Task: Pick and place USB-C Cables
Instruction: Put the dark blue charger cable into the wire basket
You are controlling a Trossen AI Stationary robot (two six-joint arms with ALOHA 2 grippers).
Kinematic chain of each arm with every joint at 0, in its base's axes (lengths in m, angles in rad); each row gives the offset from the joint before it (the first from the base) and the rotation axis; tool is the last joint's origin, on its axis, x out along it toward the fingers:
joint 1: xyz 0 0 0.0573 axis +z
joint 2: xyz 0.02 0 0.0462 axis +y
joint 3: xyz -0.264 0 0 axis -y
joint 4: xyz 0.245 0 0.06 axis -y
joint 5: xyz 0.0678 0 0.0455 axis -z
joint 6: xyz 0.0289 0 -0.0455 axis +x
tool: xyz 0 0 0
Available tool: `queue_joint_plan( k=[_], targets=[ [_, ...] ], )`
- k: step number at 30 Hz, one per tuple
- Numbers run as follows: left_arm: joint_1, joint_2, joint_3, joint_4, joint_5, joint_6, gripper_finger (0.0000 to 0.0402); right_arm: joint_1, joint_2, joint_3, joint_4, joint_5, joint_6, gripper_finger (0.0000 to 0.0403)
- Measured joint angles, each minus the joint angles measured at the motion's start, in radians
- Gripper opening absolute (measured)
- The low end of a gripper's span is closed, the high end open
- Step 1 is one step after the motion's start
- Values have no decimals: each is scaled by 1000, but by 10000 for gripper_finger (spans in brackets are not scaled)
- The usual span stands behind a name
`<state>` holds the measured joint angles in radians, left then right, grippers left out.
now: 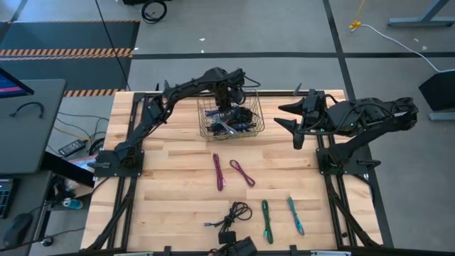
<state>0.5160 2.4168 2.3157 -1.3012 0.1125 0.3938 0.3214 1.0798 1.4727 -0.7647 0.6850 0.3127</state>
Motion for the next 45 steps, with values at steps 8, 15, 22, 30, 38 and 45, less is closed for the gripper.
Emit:
queue_joint_plan(
  k=[8, 15, 22, 30, 38, 45],
  targets=[
    [-17, 42, 1, 0, 2, 12, 31, 0, 0, 0, 0, 0, 2, 216],
    [-22, 47, 2, 0, 0, 12, 31, 0, 0, 0, 0, 0, 2, 216],
    [-36, 47, 2, -25, 6, 8, 31, 0, 0, 0, 0, -1, 2, 216],
    [-72, 53, -2, -59, 49, 10, 31, 0, 0, 0, 0, -1, 3, 216],
    [-102, 53, -1, -55, 26, 10, 31, 0, 0, 0, 0, -1, 2, 216],
    [-106, 53, -1, -54, 18, -23, 66, 0, 0, 0, 0, -2, 2, 216]
  ],
)
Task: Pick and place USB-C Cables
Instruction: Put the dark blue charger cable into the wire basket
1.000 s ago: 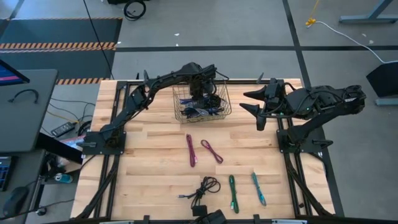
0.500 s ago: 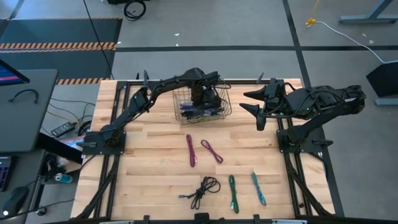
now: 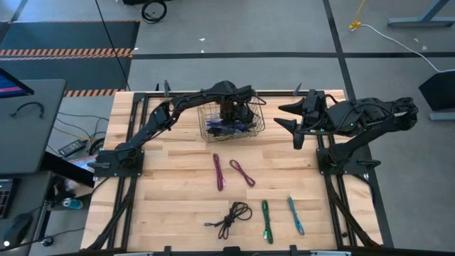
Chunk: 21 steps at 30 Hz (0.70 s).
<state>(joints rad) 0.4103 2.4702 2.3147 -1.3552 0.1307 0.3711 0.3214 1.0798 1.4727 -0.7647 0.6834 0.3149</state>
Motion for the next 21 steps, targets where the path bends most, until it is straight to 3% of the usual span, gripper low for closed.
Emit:
queue_joint_plan(
  k=[8, 21],
  targets=[
    [1, -1, 0, 3, -1, -32, 152, 0, 0, 0, 0, -3, 0, 216],
    [19, -34, 39, 7, -3, -125, 186, 0, 0, 0, -1, -4, -2, 216]
  ],
)
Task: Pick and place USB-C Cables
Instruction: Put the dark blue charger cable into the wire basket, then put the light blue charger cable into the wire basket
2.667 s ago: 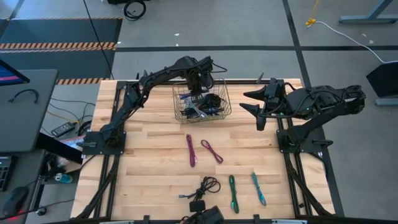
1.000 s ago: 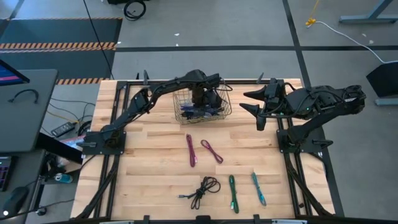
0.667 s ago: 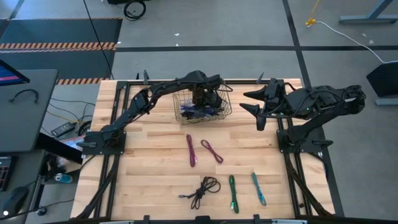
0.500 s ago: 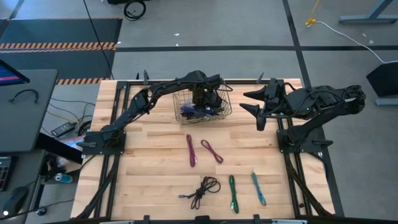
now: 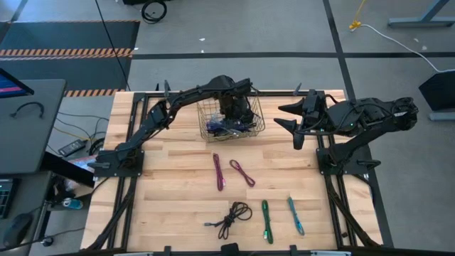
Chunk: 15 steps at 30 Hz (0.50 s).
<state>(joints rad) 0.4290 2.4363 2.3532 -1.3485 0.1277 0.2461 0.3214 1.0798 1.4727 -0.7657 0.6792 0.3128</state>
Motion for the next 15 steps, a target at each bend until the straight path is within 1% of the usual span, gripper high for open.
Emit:
queue_joint_plan(
  k=[7, 15],
  targets=[
    [0, -119, 3, 3, 0, -28, 187, 0, 0, 0, -2, -2, -2, 216],
    [-16, -311, 3, 8, -1, -103, 188, 0, 0, 0, -2, -2, -9, 216]
  ],
)
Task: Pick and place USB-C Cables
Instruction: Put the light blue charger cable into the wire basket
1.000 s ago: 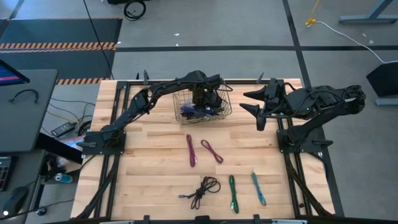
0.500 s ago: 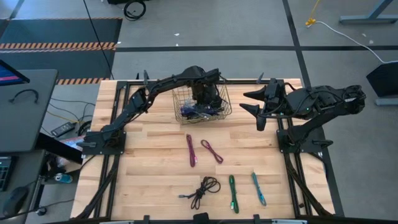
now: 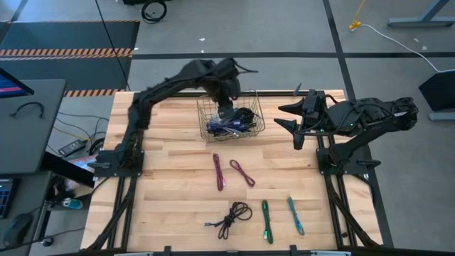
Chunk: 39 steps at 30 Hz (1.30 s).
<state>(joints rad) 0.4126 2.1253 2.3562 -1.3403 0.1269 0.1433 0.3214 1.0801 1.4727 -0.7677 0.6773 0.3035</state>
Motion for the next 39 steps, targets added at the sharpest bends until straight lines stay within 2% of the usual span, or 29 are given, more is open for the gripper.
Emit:
queue_joint_plan(
  k=[7, 12, 21, 30, 39],
  targets=[
    [-45, -187, 0, 42, -7, -33, 188, -1, 0, 0, -19, 0, 0, 216],
    [-100, -305, 0, 73, -64, -55, 188, -1, 0, 0, -24, 0, 0, 216],
    [-202, -461, 0, 71, -86, -132, 188, -3, 0, 0, -28, 1, -19, 216],
    [-335, -537, 0, 72, -86, -200, 188, -3, 0, 0, -27, 1, -44, 216],
    [-518, -537, 0, 126, -140, -154, 188, -3, 0, 0, -27, 1, -45, 216]
  ],
)
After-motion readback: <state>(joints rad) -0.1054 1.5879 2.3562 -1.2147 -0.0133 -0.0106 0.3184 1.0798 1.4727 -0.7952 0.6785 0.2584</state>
